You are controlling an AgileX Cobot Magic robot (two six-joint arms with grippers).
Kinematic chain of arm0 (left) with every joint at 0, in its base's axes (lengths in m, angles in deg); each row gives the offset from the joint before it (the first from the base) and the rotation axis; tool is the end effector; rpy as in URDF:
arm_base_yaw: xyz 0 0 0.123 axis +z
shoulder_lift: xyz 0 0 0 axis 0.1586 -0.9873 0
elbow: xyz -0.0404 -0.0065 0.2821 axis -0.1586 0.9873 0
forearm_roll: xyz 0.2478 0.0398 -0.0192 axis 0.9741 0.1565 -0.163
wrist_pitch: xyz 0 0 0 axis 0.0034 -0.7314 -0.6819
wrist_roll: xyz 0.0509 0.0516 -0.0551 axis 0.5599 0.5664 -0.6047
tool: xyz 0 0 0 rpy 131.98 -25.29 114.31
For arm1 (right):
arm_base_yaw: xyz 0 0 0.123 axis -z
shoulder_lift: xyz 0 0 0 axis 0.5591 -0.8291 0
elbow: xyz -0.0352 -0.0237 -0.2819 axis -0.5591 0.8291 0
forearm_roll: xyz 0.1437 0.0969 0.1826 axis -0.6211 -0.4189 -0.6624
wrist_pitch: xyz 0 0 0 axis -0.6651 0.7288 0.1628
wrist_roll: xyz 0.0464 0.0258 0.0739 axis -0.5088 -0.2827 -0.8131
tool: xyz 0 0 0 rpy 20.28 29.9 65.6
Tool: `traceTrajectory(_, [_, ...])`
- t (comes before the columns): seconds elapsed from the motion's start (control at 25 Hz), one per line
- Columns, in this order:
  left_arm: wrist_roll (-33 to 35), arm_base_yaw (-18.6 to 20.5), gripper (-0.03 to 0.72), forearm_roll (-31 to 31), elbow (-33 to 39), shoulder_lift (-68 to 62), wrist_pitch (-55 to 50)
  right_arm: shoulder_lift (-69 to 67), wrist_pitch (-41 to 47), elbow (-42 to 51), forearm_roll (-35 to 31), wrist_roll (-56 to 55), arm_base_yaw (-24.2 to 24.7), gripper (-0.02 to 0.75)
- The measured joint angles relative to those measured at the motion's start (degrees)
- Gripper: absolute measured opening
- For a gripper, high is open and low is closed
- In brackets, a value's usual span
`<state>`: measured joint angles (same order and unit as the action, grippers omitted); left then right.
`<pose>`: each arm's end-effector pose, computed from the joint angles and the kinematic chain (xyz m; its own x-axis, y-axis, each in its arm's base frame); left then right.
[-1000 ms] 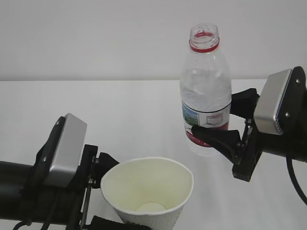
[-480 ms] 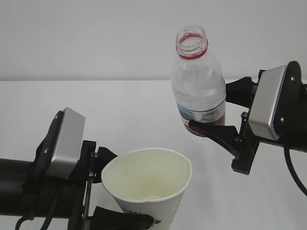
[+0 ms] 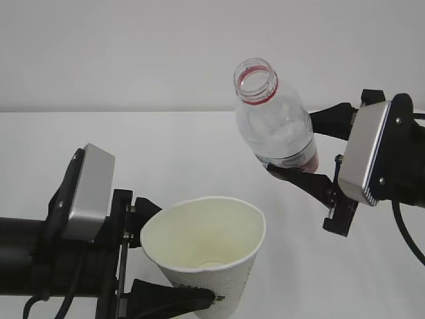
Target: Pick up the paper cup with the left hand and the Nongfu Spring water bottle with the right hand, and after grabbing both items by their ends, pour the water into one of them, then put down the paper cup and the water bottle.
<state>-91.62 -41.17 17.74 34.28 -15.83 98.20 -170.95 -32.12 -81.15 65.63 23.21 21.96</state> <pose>0.1694 -0.1836 0.1741 -0.0502 0.2866 -0.9567 0.9876 0.1567 -0.0049 0.2360 0.1032 0.2135 0.3731 -0.5772 -0.7264 -0.6619 0.3831 -0.6443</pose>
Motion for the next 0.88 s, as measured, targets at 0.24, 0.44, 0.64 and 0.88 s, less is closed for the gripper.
traceTrajectory(0.24, [0.58,0.00,0.528,-1.16,0.00,0.00,0.17,0.00,0.11,0.00,-2.88,5.82,0.00,0.484])
traceTrajectory(0.44, [0.57,0.00,0.528,-1.16,0.00,0.00,0.17,0.00,0.11,0.00,-4.58,9.42,0.00,0.484])
traceTrajectory(0.64, [0.57,0.00,0.528,-1.16,0.00,0.00,0.17,0.00,0.11,0.00,-5.69,12.30,0.00,0.484])
traceTrajectory(0.88, [0.60,0.00,0.528,-1.41,0.00,0.00,0.17,0.00,0.11,0.00,-7.08,15.86,0.00,0.484])
